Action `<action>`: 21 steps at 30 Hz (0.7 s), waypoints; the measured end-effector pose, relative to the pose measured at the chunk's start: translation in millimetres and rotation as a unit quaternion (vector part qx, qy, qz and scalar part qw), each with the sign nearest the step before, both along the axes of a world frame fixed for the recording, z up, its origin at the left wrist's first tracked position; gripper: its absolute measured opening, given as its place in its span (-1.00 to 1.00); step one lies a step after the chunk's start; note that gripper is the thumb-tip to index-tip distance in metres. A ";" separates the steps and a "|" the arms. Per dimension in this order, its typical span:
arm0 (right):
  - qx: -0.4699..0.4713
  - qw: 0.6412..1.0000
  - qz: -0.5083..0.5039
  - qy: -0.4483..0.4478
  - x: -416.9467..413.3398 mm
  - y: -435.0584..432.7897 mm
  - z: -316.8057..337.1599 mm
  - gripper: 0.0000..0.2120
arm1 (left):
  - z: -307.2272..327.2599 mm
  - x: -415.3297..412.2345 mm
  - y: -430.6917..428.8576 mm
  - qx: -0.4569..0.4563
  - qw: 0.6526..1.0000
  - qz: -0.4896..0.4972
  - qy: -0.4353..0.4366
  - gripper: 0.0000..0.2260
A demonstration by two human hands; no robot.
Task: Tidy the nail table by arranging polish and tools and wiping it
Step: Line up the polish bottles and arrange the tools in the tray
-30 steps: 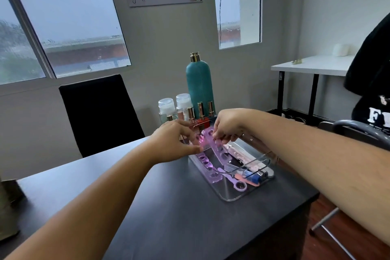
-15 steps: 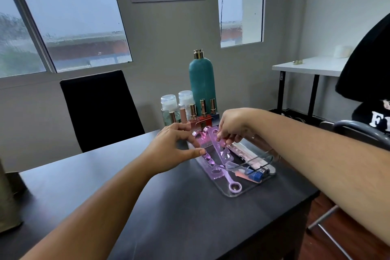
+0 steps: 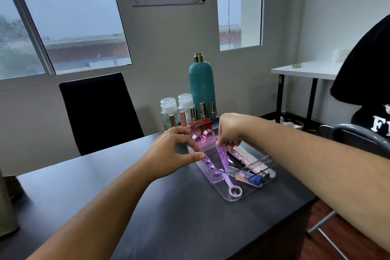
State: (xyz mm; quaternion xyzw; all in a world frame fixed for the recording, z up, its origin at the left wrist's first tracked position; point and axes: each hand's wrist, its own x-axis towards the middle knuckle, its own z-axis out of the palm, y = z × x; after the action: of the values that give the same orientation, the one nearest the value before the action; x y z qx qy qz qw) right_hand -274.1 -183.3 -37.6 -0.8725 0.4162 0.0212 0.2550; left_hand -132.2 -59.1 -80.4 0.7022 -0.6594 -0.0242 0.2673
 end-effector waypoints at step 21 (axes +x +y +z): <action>0.036 0.998 0.022 0.043 5.2 15.2 -2.2 -0.71 | -1.4 0.7 -0.5 0.003 1.000 -0.003 0.003 -0.75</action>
State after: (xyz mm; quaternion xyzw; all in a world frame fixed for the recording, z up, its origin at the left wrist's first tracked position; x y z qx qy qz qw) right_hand -268.8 -168.1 -39.8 -0.8701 0.4061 0.0794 0.2678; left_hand -131.5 -59.7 -81.8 0.7011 -0.6603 -0.0288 0.2675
